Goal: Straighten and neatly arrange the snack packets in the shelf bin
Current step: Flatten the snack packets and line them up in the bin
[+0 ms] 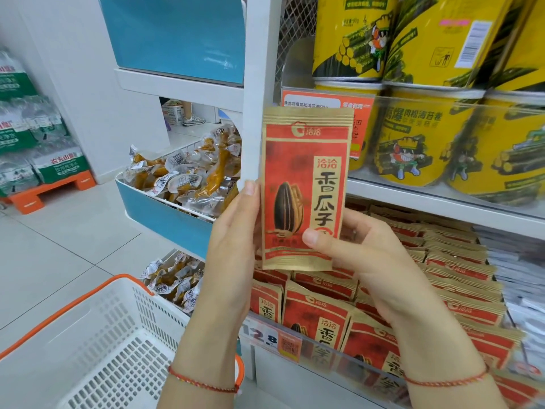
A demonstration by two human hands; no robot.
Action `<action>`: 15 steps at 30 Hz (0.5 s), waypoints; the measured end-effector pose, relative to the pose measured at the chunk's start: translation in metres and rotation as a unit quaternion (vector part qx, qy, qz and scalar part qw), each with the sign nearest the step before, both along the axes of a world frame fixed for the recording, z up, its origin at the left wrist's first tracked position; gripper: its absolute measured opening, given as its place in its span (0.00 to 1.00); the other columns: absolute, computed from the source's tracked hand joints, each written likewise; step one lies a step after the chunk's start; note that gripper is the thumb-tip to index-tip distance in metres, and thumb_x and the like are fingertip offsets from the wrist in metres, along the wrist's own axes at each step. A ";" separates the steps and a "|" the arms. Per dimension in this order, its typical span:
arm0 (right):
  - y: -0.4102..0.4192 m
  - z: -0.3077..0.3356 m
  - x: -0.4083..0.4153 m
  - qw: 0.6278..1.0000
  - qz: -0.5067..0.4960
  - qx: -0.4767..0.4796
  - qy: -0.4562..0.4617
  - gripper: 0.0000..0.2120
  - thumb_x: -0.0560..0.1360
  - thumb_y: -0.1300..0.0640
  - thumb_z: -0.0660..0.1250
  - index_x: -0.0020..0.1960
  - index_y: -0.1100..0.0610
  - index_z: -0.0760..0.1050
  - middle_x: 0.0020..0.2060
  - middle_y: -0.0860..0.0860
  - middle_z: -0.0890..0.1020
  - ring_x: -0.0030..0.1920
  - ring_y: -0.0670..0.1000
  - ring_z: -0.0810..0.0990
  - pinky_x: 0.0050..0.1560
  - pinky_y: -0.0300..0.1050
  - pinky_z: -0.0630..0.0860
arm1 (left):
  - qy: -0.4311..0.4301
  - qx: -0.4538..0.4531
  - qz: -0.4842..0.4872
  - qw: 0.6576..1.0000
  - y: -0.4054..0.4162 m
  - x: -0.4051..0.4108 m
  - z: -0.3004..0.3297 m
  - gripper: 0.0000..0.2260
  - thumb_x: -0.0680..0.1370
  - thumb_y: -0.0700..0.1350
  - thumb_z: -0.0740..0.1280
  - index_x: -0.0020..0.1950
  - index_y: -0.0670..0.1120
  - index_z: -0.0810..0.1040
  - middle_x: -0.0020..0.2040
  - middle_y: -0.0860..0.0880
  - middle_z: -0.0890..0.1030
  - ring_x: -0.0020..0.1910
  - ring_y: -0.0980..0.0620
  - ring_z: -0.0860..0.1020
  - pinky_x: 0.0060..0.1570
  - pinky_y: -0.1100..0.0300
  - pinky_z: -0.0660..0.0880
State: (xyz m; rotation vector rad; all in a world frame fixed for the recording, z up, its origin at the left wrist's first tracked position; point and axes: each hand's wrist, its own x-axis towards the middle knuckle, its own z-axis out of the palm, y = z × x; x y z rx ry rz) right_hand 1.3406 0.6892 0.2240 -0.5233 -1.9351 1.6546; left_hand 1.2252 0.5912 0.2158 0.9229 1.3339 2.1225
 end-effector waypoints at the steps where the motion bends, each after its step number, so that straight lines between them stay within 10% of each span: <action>1: -0.001 0.000 -0.001 0.999 -0.017 0.027 0.008 0.17 0.65 0.49 0.72 0.54 0.48 0.81 0.47 0.42 0.85 0.46 0.40 0.83 0.43 0.32 0.76 | 0.033 0.000 -0.002 0.999 0.000 -0.002 -0.003 0.18 0.76 0.55 0.60 0.58 0.48 0.80 0.51 0.48 0.86 0.49 0.51 0.84 0.44 0.61 0.80; 10: -0.005 0.026 0.009 0.983 -0.019 0.162 0.083 0.15 0.68 0.53 0.73 0.54 0.47 0.81 0.47 0.40 0.85 0.49 0.41 0.83 0.48 0.34 0.78 | 0.107 0.088 0.021 0.990 0.001 -0.006 0.005 0.13 0.74 0.42 0.70 0.59 0.48 0.77 0.51 0.51 0.86 0.52 0.52 0.83 0.49 0.63 0.78; 15: 0.008 0.056 -0.003 0.928 -0.096 0.358 -0.022 0.17 0.66 0.53 0.75 0.54 0.47 0.78 0.44 0.40 0.83 0.47 0.43 0.80 0.45 0.46 0.78 | 0.131 0.097 0.037 0.986 0.006 -0.011 0.016 0.13 0.73 0.42 0.68 0.58 0.48 0.78 0.48 0.55 0.85 0.51 0.57 0.83 0.48 0.67 0.77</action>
